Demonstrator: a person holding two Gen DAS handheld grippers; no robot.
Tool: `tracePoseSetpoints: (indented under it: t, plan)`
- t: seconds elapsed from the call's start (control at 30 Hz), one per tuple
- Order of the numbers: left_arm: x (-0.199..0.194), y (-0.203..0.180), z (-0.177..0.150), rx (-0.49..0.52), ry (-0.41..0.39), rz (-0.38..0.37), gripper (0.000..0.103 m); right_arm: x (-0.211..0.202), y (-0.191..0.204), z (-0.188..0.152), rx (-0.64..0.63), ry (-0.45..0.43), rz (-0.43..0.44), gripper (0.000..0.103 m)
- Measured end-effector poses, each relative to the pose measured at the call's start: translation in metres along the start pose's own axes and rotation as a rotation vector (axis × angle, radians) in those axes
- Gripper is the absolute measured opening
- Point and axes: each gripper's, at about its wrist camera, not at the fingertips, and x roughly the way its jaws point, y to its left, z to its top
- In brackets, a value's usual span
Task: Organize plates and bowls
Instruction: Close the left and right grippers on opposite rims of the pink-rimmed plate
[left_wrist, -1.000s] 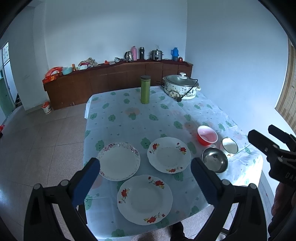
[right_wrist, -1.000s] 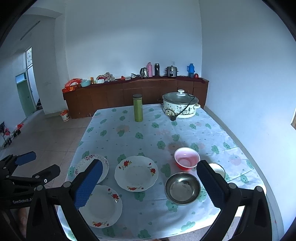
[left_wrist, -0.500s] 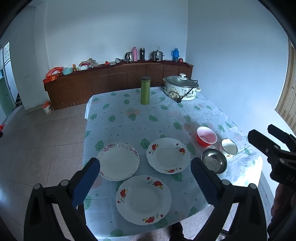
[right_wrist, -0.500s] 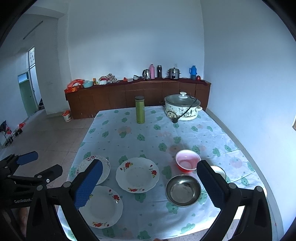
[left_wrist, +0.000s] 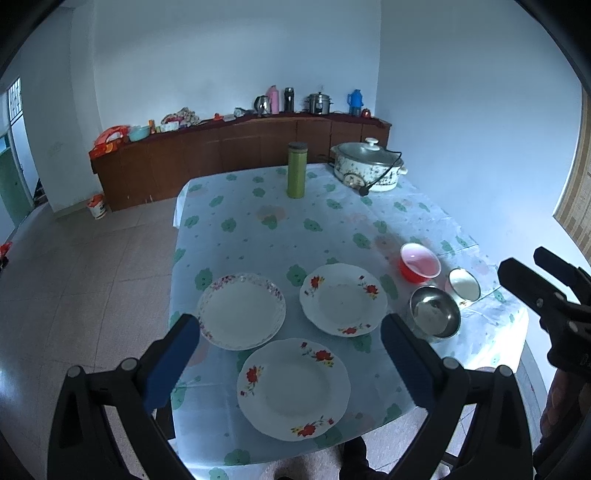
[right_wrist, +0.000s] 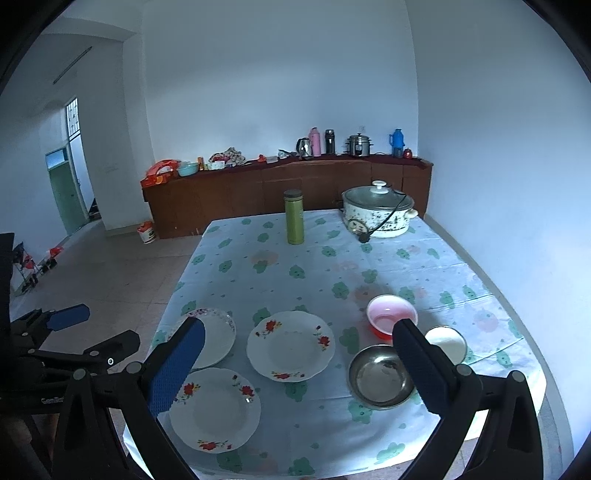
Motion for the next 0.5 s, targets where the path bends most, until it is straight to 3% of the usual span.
tracePoseSetpoints:
  t: [0.27, 0.5]
  plan:
    - [0.028, 0.013, -0.018, -0.076, 0.075, 0.053, 0.1, 0.046, 0.01, -0.008, -0.049, 0.097, 0.105, 0.102]
    - [0.056, 0.012, -0.02, -0.171, 0.114, 0.18, 0.1, 0.102, 0.003, -0.01, -0.115, 0.18, 0.252, 0.101]
